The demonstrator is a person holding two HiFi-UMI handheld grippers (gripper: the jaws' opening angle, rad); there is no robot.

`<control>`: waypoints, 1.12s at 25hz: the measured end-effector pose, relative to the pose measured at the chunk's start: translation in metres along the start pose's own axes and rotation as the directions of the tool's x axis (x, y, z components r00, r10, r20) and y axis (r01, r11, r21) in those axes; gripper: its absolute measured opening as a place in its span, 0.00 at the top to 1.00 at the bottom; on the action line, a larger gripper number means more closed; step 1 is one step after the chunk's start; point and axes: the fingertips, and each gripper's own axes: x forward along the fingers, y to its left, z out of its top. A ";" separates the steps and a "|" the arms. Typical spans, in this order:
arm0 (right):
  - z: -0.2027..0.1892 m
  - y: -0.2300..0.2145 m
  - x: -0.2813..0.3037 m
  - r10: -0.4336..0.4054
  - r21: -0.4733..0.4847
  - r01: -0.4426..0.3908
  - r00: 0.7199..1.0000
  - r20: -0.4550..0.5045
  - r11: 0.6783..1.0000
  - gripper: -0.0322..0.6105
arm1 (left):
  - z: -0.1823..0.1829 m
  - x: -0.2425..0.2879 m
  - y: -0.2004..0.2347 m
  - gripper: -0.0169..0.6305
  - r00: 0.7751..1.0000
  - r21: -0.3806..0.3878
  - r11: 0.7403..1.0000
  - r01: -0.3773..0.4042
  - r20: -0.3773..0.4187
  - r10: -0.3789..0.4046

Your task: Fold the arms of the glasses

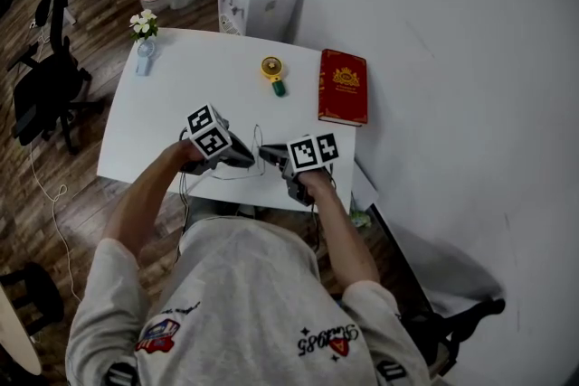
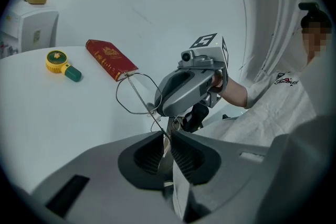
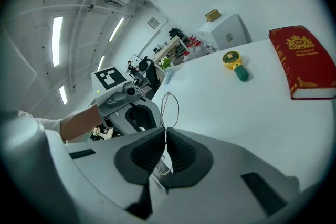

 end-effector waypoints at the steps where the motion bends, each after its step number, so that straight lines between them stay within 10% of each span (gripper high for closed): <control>1: -0.001 0.001 0.001 0.005 -0.004 -0.005 1.000 0.000 1.000 0.92 | -0.001 0.002 -0.001 0.91 1.000 -0.003 1.000 0.006 -0.015 -0.006; 9: 0.000 0.008 0.003 0.021 -0.022 -0.020 1.000 0.012 1.000 0.92 | -0.012 0.017 -0.007 0.74 0.992 0.028 0.999 0.030 -0.120 -0.026; 17: 0.009 -0.013 -0.011 -0.030 -0.032 0.033 0.997 0.075 0.999 0.92 | 0.013 -0.032 0.017 0.63 0.981 0.062 0.987 -0.150 0.135 0.141; 21: 0.016 -0.022 -0.015 -0.052 -0.023 0.055 0.992 0.118 0.998 0.92 | 0.016 -0.073 0.029 0.62 0.897 0.035 0.945 -0.324 0.329 0.295; 28: 0.041 -0.036 -0.018 -0.112 0.018 0.111 0.976 0.185 0.994 0.92 | -0.006 -0.121 0.033 0.62 0.665 -0.164 0.869 -0.466 0.583 0.467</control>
